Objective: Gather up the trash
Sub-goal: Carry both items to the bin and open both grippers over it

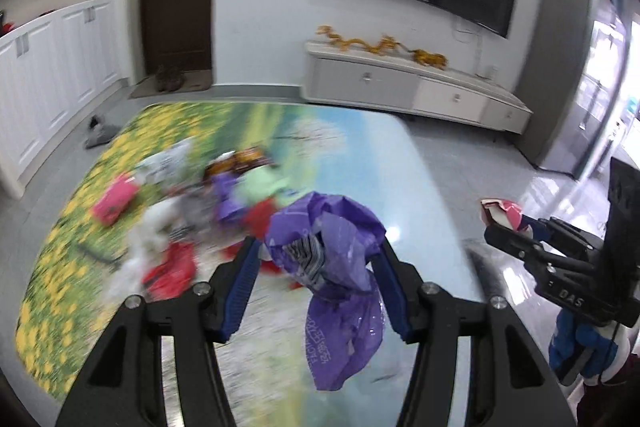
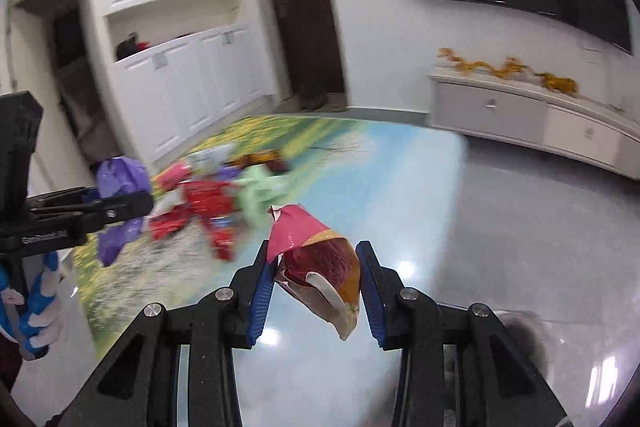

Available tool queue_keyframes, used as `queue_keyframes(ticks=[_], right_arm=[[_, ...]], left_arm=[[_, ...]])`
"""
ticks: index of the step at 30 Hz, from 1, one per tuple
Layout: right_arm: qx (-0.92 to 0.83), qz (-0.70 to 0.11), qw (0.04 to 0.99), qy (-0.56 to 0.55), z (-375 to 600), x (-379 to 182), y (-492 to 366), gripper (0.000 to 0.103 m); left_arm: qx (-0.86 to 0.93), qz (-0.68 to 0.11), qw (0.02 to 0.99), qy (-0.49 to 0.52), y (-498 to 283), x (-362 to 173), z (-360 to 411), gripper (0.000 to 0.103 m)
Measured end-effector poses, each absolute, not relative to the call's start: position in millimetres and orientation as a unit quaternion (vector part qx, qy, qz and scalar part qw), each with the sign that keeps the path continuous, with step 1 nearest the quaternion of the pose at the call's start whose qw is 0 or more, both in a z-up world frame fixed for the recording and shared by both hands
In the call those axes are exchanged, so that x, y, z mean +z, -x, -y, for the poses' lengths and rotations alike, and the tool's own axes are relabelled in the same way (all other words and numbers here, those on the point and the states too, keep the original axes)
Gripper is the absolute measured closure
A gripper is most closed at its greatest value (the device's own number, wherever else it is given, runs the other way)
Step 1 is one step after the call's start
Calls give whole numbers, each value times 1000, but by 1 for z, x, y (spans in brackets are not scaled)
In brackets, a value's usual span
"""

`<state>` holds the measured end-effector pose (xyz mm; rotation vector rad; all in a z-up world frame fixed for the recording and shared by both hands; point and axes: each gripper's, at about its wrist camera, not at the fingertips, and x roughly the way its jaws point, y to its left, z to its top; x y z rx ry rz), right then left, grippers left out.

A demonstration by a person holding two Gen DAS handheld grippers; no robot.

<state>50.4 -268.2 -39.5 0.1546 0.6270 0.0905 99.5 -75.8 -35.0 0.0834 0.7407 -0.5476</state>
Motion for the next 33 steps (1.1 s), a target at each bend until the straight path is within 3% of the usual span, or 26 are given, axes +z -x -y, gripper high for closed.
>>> queue_keyframes(ticks=[8,16,22,24,33], right_arm=[[-97,-348,921,-145,404,-86,-14,65],[-138,-391,882,-222,462,-152,-7,61],[-171,-406,864,-244,487,-175,-6,45],[-182,-407,860,-248,491,-178,-2,44],[-209,-398,854,-263,495,-177,20,41]], left_arm=[[-379,-363,846,-92,-93,-44,231,48],[-426,-409,798,-118,-88,-92,338,47],[-452,-440,767,-119,-88,-116,377,41],[-449,-447,765,-118,-90,-121,381,36],[-430,-452,775,-100,-96,-117,366,36]])
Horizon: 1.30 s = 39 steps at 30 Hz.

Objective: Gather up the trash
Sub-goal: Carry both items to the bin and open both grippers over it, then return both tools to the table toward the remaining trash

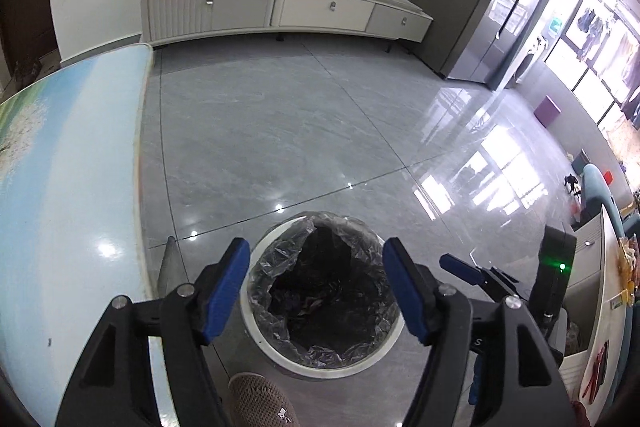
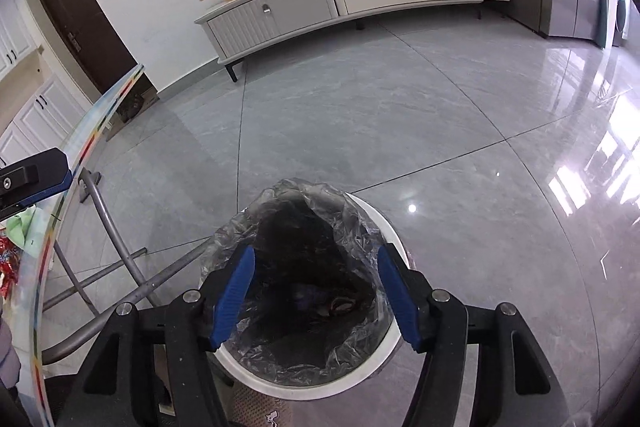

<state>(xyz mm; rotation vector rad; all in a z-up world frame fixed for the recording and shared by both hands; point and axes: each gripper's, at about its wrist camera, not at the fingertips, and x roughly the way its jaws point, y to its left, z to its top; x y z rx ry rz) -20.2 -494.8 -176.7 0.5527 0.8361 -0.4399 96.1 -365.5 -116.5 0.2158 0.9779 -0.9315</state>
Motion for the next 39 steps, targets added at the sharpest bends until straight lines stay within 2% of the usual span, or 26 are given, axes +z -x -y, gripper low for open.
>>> queue_keyframes(ticks=[6,13,19,27,34,39], right_arm=[[-180,-381,875,-237,468,-148,8,41],[-86,-357,909,-199,403,-99,-24,41],[-15,-361,917,-171,343,-73,-53,41],[49,-394,909,-130,263,-64,-115,41],[93,-400,906,-99,212,-51,-179,41],[114,-405,904,-74,185,-50,-231,41]], left_arm=[[-395,-420,809,-110,-96,-93,330,36],[-341,-416,835,-111,-109,-81,246,36],[-292,-407,859,-106,-133,-65,151,36],[-184,-397,896,-80,-201,-48,-2,36],[-112,-415,902,-41,-262,-62,-104,36],[-119,-426,896,-46,-283,-77,-120,36]])
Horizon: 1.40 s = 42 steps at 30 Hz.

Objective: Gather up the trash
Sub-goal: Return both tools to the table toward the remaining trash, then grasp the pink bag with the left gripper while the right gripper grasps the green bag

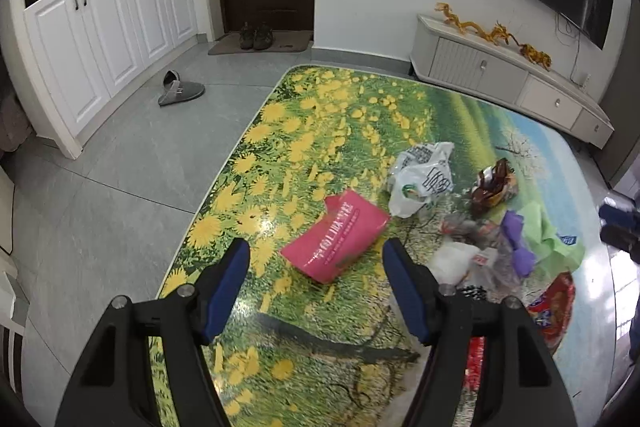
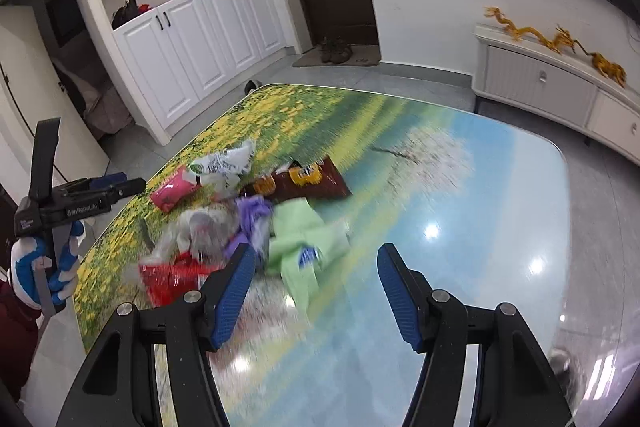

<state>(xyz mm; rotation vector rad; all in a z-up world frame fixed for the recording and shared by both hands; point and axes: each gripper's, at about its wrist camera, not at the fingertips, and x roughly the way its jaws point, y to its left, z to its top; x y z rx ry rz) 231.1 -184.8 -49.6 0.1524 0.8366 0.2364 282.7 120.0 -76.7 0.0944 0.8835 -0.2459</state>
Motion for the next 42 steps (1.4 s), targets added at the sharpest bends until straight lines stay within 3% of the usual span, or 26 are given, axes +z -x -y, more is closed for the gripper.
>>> queue_keyframes(ticks=[6,15,17,20,21,24,26,31,42], right_arm=[[159,-436,883,-63,164,-65,-297,41],[186,-473,860,-40,158,-95,-314,41],[189,-477,857,-43,160,-99,-313,45],[195,-483,853,-44,161,-104,-310,53],[198,-484,851,-44,161,-104,-308,57],[205,-484,850,-45,163,-104,-302,72],[205,-480,852,-47,166,-103,-296,77],[198,-462,862,-65,180,-92,-279,84],[180,-393,897,-90,213,-31,-229,87]], left_arm=[[-148,-442,881,-81,-306,-95,-102,36],[-165,-459,866,-111,-325,-119,-82,36],[-166,-462,865,-108,-326,-123,-81,38],[-169,-465,862,-108,-325,-125,-79,51],[-170,-467,861,-109,-325,-125,-78,59],[-168,-468,860,-114,-322,-126,-75,69],[-171,-464,862,-113,-317,-123,-73,72],[-175,-453,868,-102,-303,-108,-74,73],[-177,-407,891,-96,-260,-34,-58,73]])
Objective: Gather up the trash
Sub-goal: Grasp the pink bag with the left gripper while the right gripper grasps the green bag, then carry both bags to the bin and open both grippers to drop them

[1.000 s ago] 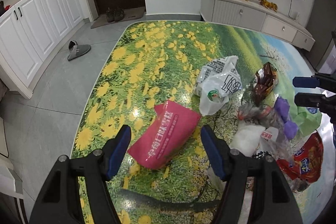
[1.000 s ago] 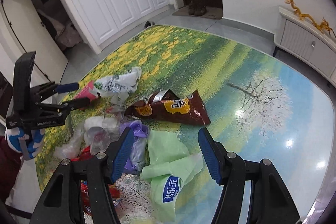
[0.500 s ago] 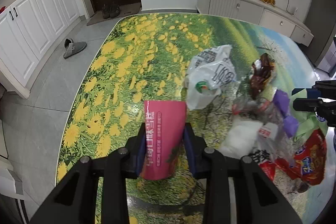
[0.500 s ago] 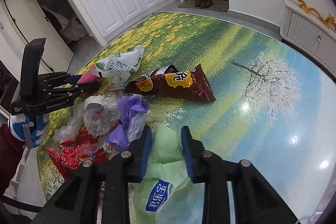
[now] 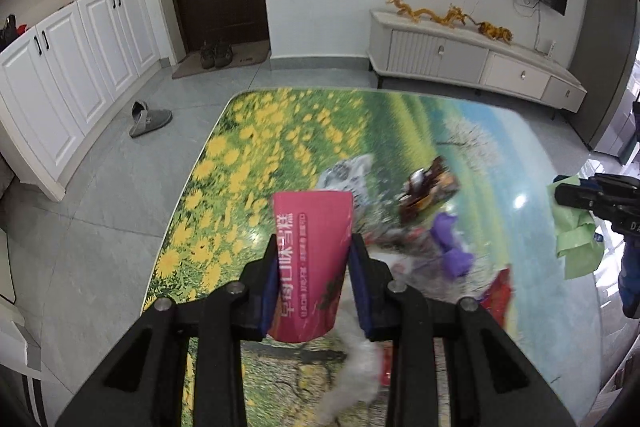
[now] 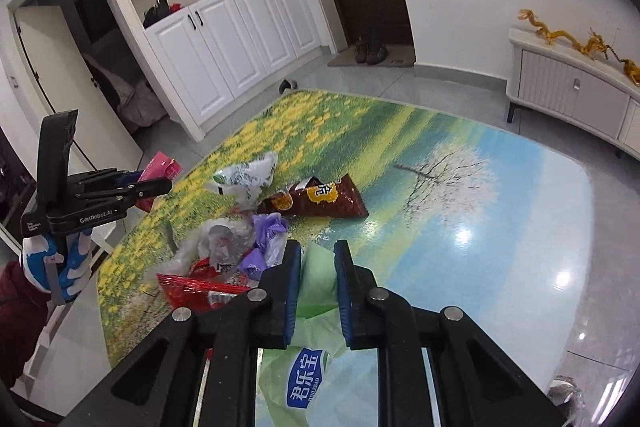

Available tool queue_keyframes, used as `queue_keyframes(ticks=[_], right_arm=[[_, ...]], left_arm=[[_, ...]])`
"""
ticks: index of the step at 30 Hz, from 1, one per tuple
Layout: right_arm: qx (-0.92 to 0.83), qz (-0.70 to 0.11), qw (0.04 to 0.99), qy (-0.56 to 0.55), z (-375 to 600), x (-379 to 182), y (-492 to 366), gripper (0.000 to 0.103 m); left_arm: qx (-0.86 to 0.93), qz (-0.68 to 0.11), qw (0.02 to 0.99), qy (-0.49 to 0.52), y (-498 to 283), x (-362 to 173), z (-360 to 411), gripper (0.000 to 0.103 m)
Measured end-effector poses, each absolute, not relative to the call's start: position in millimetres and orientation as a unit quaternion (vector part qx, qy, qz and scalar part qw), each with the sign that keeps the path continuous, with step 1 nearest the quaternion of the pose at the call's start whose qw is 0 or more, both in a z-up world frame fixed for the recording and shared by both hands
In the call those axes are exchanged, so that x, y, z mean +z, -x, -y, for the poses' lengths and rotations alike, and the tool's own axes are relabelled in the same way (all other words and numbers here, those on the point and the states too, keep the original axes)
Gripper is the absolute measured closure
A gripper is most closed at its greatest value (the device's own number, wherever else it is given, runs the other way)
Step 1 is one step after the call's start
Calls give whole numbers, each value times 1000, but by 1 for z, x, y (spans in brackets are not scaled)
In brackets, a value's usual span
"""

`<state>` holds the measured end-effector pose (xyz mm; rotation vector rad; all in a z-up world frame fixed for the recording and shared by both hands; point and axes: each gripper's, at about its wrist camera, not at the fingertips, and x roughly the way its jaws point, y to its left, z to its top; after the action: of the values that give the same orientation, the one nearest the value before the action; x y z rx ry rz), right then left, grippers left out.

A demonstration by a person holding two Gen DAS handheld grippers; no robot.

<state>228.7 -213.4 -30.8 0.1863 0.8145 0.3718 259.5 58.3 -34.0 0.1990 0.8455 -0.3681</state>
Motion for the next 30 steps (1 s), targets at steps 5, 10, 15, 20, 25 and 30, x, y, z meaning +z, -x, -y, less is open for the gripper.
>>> queue_keyframes(ticks=[5,10,15,20,25,30], right_arm=[[165,-367,910,-99,236,-7,-198,87],[132,-347,923,-102,275,12,-162,87],[80,-332,934,-105,327,26,-122,87],[26,-325,938,-119,376,25,-88,87],[-19,-326,935,-139,417,11,-63,87],[-49,-337,925,-169,447,-14,-47,87]], left_arm=[[-219,-381,891,-109,-225,-1,-15,73],[-277,-364,881,-116,-189,13,46,73],[-335,-357,864,-118,-161,15,110,73],[-395,-361,836,-117,-135,7,186,73],[-434,-373,810,-128,-116,-8,250,73],[-457,-394,785,-137,-103,-31,302,73]])
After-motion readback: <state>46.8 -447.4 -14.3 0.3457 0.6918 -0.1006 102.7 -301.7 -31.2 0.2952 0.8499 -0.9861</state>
